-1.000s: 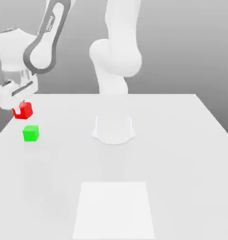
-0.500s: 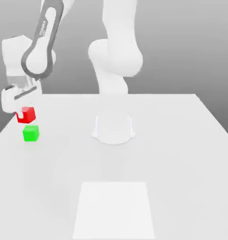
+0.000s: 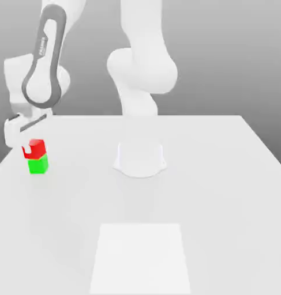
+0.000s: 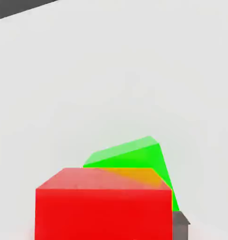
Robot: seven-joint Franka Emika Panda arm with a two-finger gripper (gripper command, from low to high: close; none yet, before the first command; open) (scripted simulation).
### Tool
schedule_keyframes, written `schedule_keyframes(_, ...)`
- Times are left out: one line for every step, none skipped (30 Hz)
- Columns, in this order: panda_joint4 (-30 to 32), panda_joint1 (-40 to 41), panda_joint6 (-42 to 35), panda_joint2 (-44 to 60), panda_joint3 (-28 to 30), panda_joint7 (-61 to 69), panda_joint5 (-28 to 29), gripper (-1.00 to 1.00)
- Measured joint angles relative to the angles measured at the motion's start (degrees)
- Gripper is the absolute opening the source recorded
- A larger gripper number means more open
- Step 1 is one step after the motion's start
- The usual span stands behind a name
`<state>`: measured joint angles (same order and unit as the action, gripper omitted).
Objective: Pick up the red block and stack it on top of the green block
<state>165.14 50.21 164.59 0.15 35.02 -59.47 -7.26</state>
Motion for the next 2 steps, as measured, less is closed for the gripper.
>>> schedule_keyframes(0.0, 0.1, 0.3, 0.4, -0.3, 0.4, -0.6, -1.00)
schedule_keyframes(0.0, 0.4, 0.7, 0.9, -0.7, 0.7, -1.0, -1.00)
